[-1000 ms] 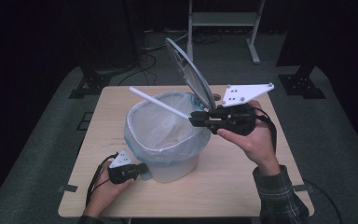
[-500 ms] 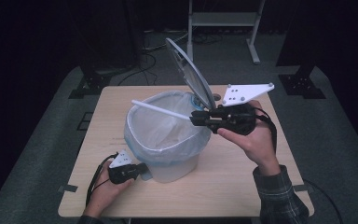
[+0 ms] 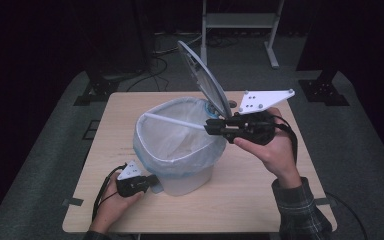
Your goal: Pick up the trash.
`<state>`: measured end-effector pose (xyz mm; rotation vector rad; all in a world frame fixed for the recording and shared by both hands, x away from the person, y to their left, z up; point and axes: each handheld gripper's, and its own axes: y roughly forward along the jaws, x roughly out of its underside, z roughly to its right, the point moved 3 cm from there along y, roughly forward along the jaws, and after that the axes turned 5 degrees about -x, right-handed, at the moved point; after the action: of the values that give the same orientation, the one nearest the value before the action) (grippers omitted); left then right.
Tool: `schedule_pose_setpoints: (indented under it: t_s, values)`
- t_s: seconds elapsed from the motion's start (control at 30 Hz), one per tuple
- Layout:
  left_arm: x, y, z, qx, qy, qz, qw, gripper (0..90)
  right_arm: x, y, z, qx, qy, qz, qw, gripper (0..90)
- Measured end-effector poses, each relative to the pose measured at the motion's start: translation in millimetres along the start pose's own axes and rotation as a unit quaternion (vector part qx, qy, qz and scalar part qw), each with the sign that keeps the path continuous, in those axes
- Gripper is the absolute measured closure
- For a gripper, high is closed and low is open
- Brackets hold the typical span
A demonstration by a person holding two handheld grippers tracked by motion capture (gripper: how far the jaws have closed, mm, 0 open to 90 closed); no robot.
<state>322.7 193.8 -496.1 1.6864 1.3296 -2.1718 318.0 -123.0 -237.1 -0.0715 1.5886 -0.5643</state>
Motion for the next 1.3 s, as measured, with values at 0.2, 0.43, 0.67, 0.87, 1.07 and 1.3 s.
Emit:
schedule_pose_setpoints:
  t_s: [0.2, 0.43, 0.67, 0.87, 1.07, 1.3]
  values:
    - [-0.1, 0.1, 0.0, 0.000, 0.001, 0.000, 1.0000, 84.7, -0.4, -0.7, -0.8, -0.001, -0.002, -0.001, 1.0000, 78.6]
    - [-0.2, 0.2, 0.1, 0.000, 0.001, 0.000, 1.0000, 84.7, -2.7, -1.8, -2.3, -0.002, -0.005, 0.004, 1.0000, 77.6]
    - [-0.2, 0.3, 0.1, 0.000, 0.001, 0.000, 1.0000, 84.7, -4.0, -8.1, -5.8, -0.001, -0.009, 0.009, 0.9999, 77.5]
    - [-0.2, 0.3, 0.1, 0.000, 0.000, -0.001, 1.0000, 84.7, 2.3, -17.3, -9.0, 0.002, -0.008, 0.009, 0.9999, 77.4]
    - [-0.2, 0.3, 0.2, -0.001, -0.001, 0.000, 1.0000, 84.7, 15.1, -29.5, -8.2, 0.010, 0.001, 0.010, 0.9999, 77.3]
    - [-0.2, 0.3, 0.4, -0.002, -0.001, -0.001, 1.0000, 84.7, 29.9, -43.2, -3.9, 0.022, 0.014, 0.010, 0.9996, 77.0]
